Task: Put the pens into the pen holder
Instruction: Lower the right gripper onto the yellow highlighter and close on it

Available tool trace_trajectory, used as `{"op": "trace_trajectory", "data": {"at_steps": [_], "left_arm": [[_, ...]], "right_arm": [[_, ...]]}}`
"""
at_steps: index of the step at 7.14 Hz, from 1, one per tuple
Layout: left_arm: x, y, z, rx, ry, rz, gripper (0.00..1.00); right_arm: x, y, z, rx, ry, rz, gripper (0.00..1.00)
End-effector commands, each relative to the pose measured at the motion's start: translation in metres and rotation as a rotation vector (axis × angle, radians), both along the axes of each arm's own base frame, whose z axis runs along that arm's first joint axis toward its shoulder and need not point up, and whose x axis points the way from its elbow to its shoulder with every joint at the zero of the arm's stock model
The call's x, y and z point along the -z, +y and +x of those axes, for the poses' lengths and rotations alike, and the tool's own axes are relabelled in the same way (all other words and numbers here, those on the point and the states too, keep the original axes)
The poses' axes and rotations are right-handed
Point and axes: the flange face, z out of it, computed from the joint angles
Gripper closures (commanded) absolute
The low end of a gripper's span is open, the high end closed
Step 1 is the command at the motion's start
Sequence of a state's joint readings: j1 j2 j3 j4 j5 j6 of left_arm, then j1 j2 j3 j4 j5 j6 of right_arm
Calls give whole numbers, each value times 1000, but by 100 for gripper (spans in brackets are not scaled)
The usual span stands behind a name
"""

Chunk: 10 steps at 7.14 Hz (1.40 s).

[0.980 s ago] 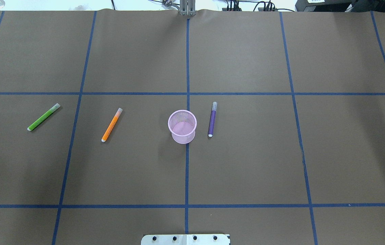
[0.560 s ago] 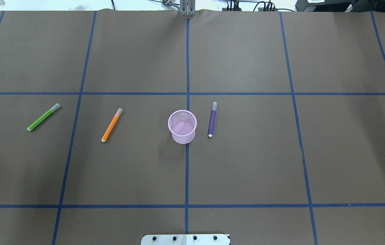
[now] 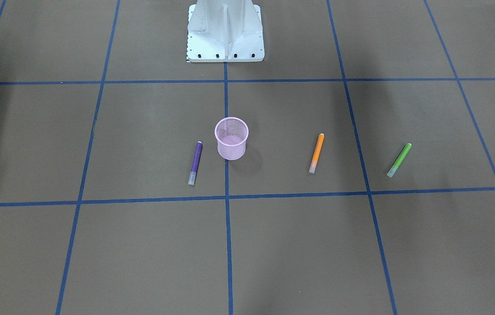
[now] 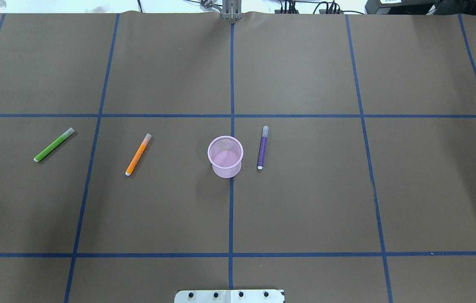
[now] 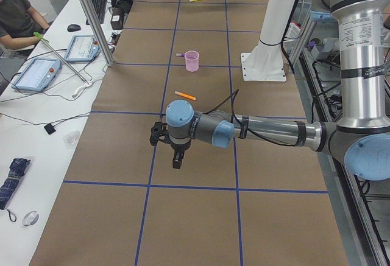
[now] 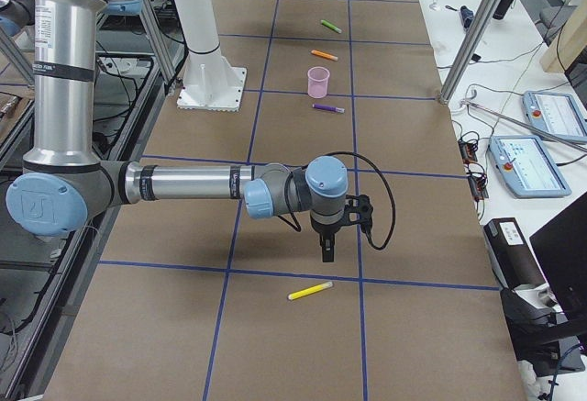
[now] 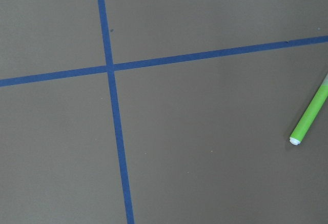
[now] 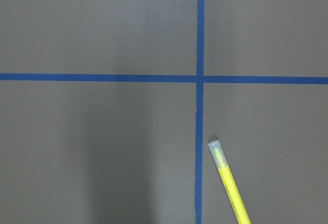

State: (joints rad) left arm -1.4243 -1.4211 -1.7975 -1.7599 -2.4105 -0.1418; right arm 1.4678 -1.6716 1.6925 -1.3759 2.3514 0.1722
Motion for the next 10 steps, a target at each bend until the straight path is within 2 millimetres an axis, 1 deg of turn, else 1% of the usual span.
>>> {"op": "trace_trajectory", "data": {"at_steps": [1, 2, 4, 5, 6, 7, 8, 9, 10], "left_arm": [[-1, 0, 1, -2, 1, -3, 0], [2, -4, 2, -4, 2, 5, 1], [4, -5, 12, -27, 4, 12, 1], [4, -5, 12, -26, 4, 10, 1], [3, -5, 12, -24, 3, 6, 1], [5, -5, 12, -24, 4, 9, 1], [4, -5, 12, -24, 4, 7, 1], [4, -5, 12, -24, 4, 7, 1], [4, -5, 12, -23, 4, 6, 1]], "right_arm": [[-18, -3, -13, 7, 0, -49, 1], [-18, -2, -14, 12, -6, -47, 0], [-25, -3, -37, 64, -10, -9, 0], [-38, 2, -39, 68, 0, 6, 1], [-42, -4, -41, 66, 29, 10, 2], [-55, -5, -43, 76, 47, -1, 7], [-62, -15, -51, 98, 70, 4, 3], [-83, -13, -51, 132, 141, 14, 3], [-90, -22, -53, 137, 144, 4, 9]]}}
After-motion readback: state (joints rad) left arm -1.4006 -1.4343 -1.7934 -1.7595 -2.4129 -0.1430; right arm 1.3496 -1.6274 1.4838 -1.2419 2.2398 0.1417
